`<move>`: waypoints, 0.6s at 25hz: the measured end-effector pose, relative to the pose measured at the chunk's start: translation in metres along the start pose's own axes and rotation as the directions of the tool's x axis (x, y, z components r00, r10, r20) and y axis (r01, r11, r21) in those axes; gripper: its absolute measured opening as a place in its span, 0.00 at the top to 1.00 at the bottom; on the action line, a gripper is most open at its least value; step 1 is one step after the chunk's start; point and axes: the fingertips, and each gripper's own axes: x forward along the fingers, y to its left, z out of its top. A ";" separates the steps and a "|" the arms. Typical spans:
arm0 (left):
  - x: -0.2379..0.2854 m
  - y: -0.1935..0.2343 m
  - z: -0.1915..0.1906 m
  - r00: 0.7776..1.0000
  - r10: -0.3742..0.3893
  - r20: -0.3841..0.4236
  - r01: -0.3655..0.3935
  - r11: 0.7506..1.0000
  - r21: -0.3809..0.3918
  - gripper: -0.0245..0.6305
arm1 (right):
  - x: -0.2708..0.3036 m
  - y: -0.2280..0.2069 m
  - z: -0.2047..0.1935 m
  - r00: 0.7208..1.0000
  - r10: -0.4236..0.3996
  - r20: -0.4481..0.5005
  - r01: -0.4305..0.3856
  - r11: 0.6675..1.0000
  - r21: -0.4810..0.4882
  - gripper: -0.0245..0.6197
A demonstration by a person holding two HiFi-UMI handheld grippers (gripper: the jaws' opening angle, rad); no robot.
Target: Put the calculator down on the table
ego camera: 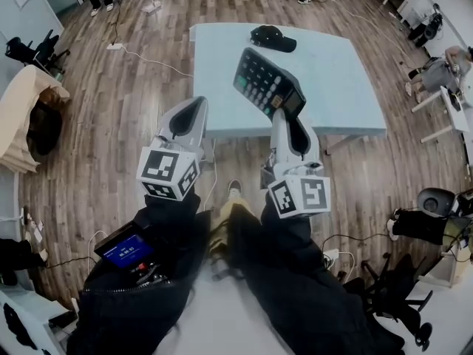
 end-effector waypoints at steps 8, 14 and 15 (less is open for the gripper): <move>0.076 0.038 0.001 0.998 0.059 -0.010 -0.059 0.998 -0.013 0.97 | 0.081 -0.044 -0.012 0.999 0.040 -0.026 -0.040 0.999 0.015 0.89; 0.128 0.047 -0.011 0.998 0.060 -0.029 -0.061 0.997 -0.036 0.97 | 0.121 -0.077 -0.026 0.997 0.046 -0.058 -0.045 0.999 0.019 0.89; 0.135 0.047 -0.013 0.998 0.060 -0.033 -0.061 0.997 -0.038 0.97 | 0.125 -0.083 -0.028 0.997 0.045 -0.062 -0.044 0.999 0.022 0.89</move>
